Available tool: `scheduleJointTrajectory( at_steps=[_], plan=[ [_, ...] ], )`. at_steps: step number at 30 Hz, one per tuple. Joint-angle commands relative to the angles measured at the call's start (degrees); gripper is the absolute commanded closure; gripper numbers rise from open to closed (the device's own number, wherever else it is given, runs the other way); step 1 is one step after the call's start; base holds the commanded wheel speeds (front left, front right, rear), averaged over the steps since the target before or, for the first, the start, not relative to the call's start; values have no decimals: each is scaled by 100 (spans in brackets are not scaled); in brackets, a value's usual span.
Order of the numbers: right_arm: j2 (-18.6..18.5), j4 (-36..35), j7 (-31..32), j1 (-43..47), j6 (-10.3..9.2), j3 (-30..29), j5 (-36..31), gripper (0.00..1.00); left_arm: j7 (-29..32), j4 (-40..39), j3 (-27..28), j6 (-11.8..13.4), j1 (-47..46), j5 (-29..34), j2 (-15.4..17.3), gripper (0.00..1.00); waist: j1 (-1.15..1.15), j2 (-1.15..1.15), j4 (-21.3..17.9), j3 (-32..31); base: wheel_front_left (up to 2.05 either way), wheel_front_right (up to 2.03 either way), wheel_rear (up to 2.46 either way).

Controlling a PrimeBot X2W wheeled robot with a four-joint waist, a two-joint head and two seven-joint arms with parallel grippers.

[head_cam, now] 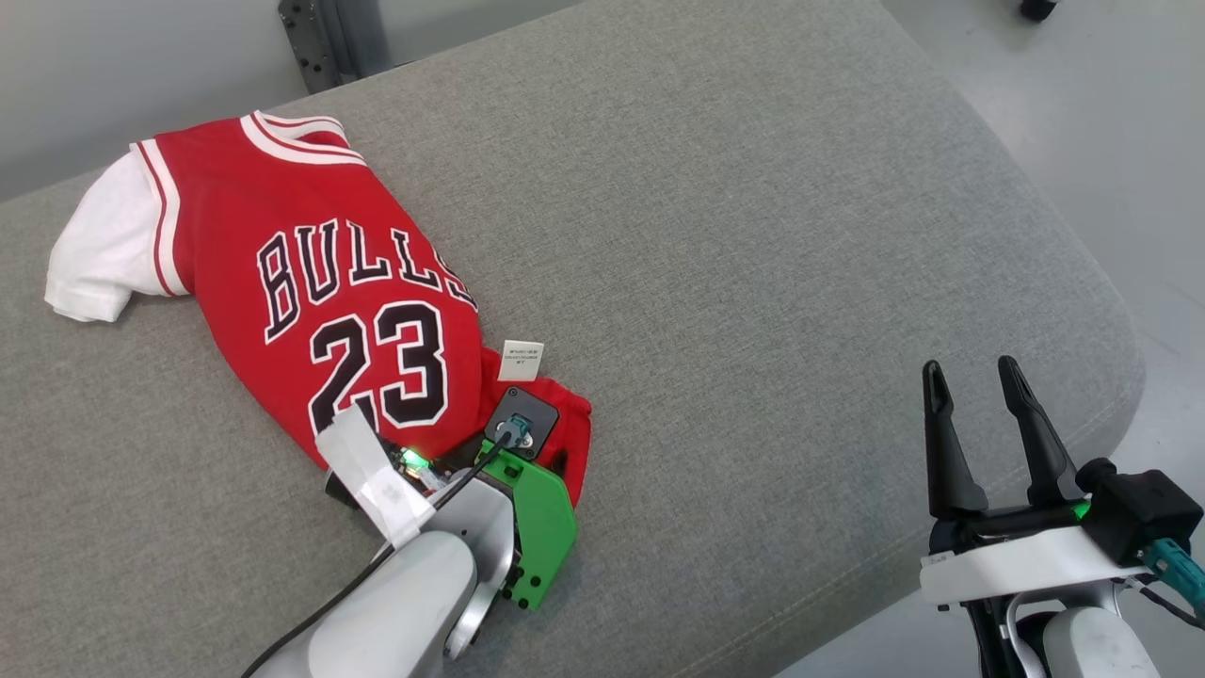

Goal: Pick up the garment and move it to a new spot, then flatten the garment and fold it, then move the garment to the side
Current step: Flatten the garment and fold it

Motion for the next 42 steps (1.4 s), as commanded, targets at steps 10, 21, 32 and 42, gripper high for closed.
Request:
scheduleJointTrajectory(
  at_steps=[10, 21, 32, 42],
  plan=[
    [-4, 29, -19, -96, 1, -1, -87, 0, -326, -70, -107, -372, 7, -227, -230, 100, 0, 0, 138, -131, 0, 0, 0],
    [-4, 78, -19, 33, 1, 24, -229, 0, -1554, -1473, 275, -420, -292, -578, -748, 100, 0, 0, 228, -495, 0, 0, 0],
    [-3, 42, -19, 217, 1, -129, -324, 0, -1909, -2770, 1124, -60, 200, -1263, -478, 100, 0, 0, 591, -628, 0, 0, 0],
    [-5, 15, -18, 329, 1, -275, -450, 0, -1643, -3711, 2307, 577, 2131, -1899, 1086, 100, 0, 0, 1237, -682, 0, 0, 0]
  ],
)
